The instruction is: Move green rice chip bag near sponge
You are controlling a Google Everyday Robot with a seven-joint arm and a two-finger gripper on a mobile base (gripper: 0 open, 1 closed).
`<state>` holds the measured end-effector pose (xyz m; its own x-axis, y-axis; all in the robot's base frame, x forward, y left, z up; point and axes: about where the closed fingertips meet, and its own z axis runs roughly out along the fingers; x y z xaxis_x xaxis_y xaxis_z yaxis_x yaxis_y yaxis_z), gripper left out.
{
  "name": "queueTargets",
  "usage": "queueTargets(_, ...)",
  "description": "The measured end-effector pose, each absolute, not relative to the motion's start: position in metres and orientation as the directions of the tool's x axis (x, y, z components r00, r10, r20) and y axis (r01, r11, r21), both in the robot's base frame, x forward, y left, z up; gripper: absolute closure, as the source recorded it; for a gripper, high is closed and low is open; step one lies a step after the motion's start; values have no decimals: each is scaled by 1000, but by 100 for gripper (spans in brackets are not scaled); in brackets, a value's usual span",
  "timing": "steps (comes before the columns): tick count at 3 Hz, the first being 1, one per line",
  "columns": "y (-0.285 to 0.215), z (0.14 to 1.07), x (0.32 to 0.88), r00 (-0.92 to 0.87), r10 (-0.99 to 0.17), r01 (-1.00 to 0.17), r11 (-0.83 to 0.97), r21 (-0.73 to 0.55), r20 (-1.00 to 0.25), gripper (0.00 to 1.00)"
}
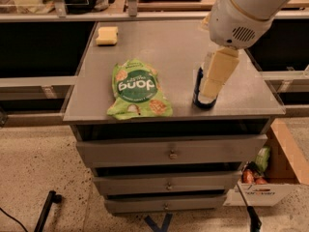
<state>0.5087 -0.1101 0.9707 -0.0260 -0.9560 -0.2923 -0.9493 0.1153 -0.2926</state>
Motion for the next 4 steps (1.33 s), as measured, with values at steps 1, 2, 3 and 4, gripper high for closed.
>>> queueTargets(1,-41,964,536,70,-947,-956,26,-294,-312,0)
queueTargets(2,-37,955,547,85,-943,-953,17,-302,-322,0)
queueTargets(3,-33,936,564,81,-940,-954,23,-299,-332,0)
queueTargets(4,-24,917,579,96,-927,-961,8,-277,-361,0)
